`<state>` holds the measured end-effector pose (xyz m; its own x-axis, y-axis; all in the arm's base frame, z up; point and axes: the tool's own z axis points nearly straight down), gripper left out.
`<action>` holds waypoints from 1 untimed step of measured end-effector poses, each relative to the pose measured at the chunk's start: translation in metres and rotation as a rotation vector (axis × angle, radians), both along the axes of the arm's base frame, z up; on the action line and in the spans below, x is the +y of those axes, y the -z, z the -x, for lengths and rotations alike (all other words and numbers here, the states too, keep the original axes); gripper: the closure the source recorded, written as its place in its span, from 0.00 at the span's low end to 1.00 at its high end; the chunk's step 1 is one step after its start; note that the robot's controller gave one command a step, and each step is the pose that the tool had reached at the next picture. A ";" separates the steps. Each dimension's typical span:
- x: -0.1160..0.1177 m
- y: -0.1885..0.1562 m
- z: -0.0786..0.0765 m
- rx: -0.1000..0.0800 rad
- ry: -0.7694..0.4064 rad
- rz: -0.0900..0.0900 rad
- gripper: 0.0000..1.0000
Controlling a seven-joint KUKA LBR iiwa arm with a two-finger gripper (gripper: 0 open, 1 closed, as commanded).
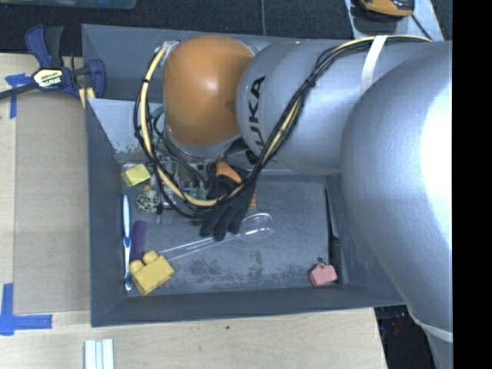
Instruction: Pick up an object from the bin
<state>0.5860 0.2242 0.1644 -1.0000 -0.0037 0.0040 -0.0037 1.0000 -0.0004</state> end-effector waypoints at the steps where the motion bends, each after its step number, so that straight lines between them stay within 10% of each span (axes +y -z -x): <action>1: -0.001 -0.005 -0.002 -0.007 0.004 -0.002 0.00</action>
Offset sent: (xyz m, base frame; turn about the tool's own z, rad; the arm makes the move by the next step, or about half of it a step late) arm 0.0295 0.0198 -0.0944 0.1970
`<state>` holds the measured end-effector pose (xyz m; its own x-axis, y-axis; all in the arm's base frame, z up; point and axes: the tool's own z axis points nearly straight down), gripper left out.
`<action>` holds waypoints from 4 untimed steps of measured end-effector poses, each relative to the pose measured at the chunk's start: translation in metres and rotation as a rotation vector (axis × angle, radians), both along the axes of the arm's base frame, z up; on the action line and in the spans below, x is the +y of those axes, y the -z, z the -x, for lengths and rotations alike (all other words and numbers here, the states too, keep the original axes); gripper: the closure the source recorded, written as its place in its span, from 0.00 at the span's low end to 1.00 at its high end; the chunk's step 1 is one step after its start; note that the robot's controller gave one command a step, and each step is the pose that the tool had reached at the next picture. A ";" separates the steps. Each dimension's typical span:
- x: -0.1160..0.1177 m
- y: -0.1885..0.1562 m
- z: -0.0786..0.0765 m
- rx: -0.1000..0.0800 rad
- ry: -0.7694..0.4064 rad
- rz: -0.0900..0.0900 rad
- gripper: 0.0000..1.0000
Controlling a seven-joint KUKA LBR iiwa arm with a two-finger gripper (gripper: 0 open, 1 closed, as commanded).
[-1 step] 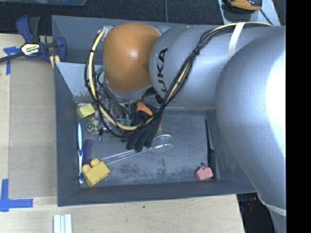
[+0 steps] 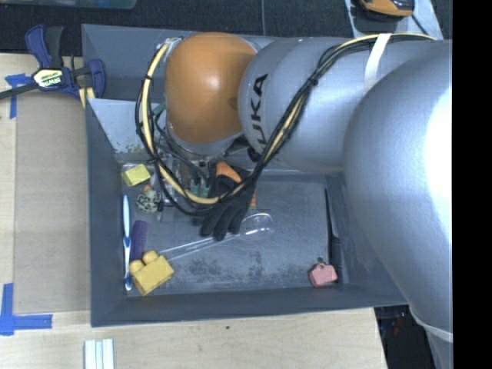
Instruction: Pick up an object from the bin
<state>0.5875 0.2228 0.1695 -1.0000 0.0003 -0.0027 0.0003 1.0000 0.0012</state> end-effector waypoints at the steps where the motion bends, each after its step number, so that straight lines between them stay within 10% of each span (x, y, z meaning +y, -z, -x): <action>1: 0.016 0.075 -0.023 -0.001 0.153 -0.002 0.00; 2: 0.003 0.099 -0.036 -0.006 0.374 -0.004 0.00; 4: 0.003 0.099 -0.037 -0.003 0.326 -0.004 0.00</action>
Offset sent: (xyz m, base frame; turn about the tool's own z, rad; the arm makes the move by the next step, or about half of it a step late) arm 0.0346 0.0041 -0.0995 0.3747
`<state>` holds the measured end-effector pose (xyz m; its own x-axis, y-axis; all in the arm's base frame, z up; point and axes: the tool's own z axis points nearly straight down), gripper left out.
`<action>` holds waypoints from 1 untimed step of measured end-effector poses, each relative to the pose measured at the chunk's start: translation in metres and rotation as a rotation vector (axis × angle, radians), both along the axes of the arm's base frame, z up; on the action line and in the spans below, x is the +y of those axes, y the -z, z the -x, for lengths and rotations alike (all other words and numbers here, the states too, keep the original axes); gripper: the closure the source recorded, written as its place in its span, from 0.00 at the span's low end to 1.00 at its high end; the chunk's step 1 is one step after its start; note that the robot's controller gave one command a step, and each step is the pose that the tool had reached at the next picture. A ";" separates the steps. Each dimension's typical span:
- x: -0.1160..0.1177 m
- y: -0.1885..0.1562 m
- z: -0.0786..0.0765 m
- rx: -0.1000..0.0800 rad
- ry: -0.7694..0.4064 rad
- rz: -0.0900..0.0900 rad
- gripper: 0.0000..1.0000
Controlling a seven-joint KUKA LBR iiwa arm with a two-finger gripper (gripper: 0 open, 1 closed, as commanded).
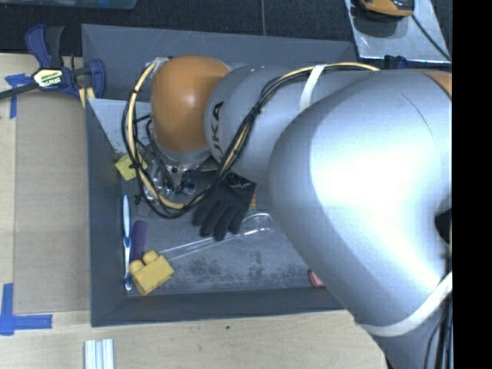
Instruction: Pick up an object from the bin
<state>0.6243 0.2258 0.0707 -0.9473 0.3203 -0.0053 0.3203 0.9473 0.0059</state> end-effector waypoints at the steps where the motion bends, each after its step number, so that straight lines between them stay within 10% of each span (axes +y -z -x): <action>1: -0.003 -0.001 -0.004 -0.002 -0.070 -0.001 1.00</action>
Offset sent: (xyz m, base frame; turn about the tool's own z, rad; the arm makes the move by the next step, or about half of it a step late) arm 0.0000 0.0000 0.0000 0.0000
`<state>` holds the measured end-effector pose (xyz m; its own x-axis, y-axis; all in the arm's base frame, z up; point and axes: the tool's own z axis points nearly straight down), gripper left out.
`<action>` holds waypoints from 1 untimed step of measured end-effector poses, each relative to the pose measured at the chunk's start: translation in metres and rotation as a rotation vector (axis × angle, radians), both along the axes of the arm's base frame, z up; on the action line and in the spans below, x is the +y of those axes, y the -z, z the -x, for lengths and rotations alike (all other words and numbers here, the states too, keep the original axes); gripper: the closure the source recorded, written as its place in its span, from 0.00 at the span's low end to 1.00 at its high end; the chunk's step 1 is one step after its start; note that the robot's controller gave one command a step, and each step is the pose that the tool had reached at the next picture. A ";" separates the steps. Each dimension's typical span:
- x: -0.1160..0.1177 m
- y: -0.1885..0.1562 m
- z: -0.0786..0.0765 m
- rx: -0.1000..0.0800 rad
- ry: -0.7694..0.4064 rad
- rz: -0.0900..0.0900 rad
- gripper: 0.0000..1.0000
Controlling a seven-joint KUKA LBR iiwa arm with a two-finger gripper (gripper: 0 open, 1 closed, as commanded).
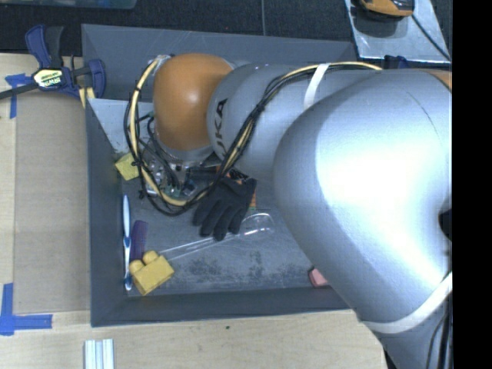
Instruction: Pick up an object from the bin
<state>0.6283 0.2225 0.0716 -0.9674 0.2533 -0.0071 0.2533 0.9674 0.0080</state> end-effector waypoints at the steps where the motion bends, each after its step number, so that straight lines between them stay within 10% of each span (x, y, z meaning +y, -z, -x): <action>1: 0.000 0.000 0.000 0.000 0.000 0.000 1.00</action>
Offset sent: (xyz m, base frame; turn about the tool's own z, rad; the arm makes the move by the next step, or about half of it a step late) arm -0.0002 0.0001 0.0584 0.0001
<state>0.6283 0.2226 0.0717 -0.9673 0.2536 -0.0071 0.2536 0.9673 0.0081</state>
